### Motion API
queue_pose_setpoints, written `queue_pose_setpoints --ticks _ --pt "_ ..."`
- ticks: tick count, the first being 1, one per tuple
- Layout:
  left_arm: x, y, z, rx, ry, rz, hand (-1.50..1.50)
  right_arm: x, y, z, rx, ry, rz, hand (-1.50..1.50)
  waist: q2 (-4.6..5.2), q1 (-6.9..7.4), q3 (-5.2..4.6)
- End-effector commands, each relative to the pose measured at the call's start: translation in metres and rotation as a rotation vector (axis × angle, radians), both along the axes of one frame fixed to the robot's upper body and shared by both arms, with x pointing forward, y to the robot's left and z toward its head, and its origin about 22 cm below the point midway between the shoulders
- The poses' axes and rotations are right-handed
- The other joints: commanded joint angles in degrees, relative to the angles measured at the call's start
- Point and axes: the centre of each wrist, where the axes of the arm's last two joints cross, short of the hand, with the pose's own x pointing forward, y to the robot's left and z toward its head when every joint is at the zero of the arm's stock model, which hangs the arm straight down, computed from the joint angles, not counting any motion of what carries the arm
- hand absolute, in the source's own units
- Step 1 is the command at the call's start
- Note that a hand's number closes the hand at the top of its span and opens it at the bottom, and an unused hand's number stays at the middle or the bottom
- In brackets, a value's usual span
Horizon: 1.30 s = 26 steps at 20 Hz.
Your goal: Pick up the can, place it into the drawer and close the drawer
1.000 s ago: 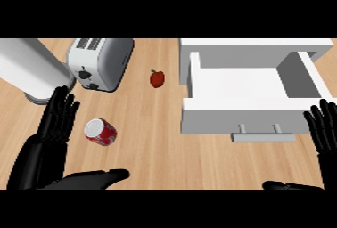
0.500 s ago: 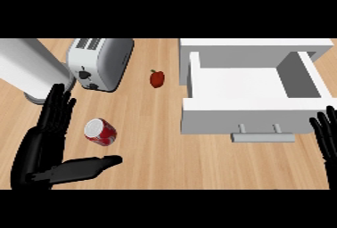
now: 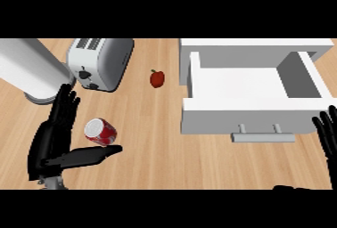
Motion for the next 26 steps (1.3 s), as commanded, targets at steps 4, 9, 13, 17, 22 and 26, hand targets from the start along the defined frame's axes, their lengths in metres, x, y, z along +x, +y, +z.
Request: queue_pose_setpoints --ticks 4,9,13,17,22,26 --pt "0.011 0.002 -0.045 -0.002 0.004 0.033 -1.50 -0.012 0.002 0.007 -0.009 0.004 0.009 -1.50 0.00 -0.17 -0.02" --pt "0.012 0.023 -0.056 0.006 0.022 0.052 -1.50 -0.008 0.017 0.014 0.009 -0.018 0.025 -1.50 -0.01 -0.10 -0.03" --pt "0.008 0.011 -0.069 0.013 0.029 0.072 -1.50 -0.015 -0.007 -0.006 0.005 0.007 0.032 -1.50 -0.02 -0.11 -0.01" --pt "-0.007 0.043 -0.087 0.013 0.045 0.066 -1.50 -0.017 -0.001 -0.019 0.004 0.014 0.014 -1.50 -0.02 -0.03 -0.01" --pt "-0.005 0.038 -0.118 0.030 0.045 0.076 -1.50 0.011 -0.014 -0.004 0.006 -0.015 0.007 -1.50 0.03 0.00 -0.02" --pt "0.013 0.038 -0.131 0.014 0.060 0.086 -1.50 -0.002 0.010 -0.011 -0.020 0.001 0.024 -1.50 0.05 -0.23 -0.03"
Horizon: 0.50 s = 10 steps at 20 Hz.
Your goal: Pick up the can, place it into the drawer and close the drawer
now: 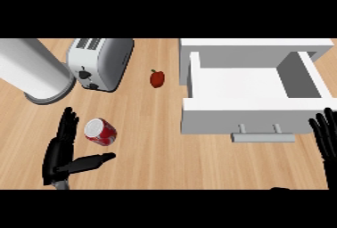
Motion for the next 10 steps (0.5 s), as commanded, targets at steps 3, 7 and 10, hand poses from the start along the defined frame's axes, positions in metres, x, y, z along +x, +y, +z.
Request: queue_pose_setpoints --ticks 3,7,10 --pt "0.009 0.009 -0.018 -0.011 0.024 0.002 -1.50 -0.001 0.007 0.002 0.011 0.012 -0.012 -1.50 0.00 -0.01 0.00" --pt "-0.015 0.019 -0.005 -0.017 0.036 0.004 -1.50 0.000 -0.004 0.012 0.001 -0.015 -0.014 -1.50 -0.05 0.18 0.02" --pt "-0.019 0.016 -0.056 -0.010 0.041 0.017 -1.50 -0.010 -0.007 0.022 -0.003 -0.007 -0.006 -1.50 0.01 -0.11 -0.02"
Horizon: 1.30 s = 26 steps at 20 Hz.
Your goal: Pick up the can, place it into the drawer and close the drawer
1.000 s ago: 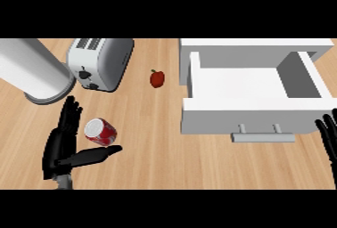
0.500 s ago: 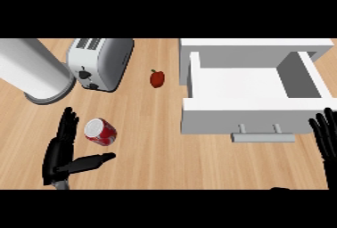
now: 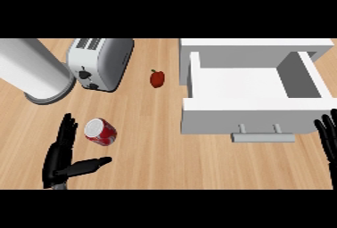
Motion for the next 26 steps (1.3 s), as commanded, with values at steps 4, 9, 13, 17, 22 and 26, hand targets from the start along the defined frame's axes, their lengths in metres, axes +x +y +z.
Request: queue_pose_setpoints --ticks 4,9,13,17,22,26 --pt "0.010 0.020 -0.009 -0.030 0.018 0.019 -1.50 0.001 0.014 -0.001 0.009 0.001 -0.002 -1.50 0.00 -0.04 -0.02" --pt "0.007 0.009 -0.022 -0.030 0.023 0.014 -1.50 0.006 -0.001 0.015 0.009 -0.025 0.013 -1.50 0.00 0.01 -0.01" --pt "0.016 -0.007 -0.040 -0.021 0.020 0.025 -1.50 0.002 0.008 0.004 0.009 -0.014 0.015 -1.50 0.01 -0.06 -0.02" --pt "0.027 0.002 -0.034 -0.029 0.020 0.013 -1.50 0.010 -0.001 0.008 0.005 -0.010 0.002 -1.50 0.02 -0.01 -0.01" --pt "0.032 0.005 -0.040 -0.048 0.040 0.013 -1.50 -0.009 0.005 0.008 0.012 -0.004 -0.001 -1.50 0.00 -0.13 -0.02" --pt "0.056 0.007 -0.021 -0.052 0.024 0.003 -1.50 -0.011 0.005 0.025 0.008 -0.008 0.016 -1.50 0.01 -0.19 -0.02"
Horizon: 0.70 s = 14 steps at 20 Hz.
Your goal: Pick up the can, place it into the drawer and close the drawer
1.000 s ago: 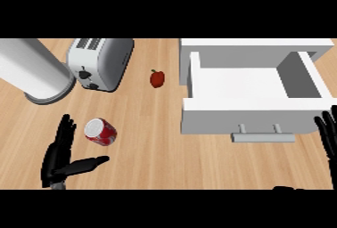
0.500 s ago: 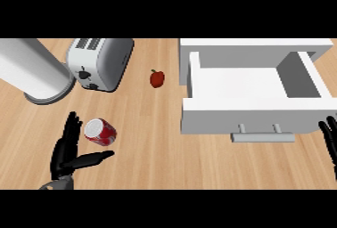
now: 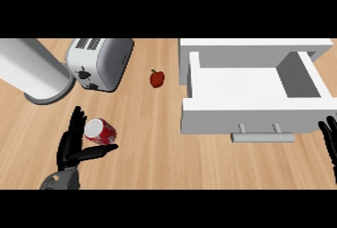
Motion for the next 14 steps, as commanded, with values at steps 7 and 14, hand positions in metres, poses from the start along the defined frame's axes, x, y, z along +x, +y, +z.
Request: queue_pose_setpoints --ticks 7,14 --pt "0.022 -0.014 -0.003 -0.004 0.002 -0.034 -1.50 -0.002 0.015 0.023 0.020 0.007 -0.017 -1.50 0.01 -0.05 -0.02" --pt "0.043 -0.013 0.010 -0.007 -0.039 -0.064 -1.50 -0.022 -0.005 0.001 0.014 -0.015 0.003 -1.50 0.02 -0.32 -0.01"
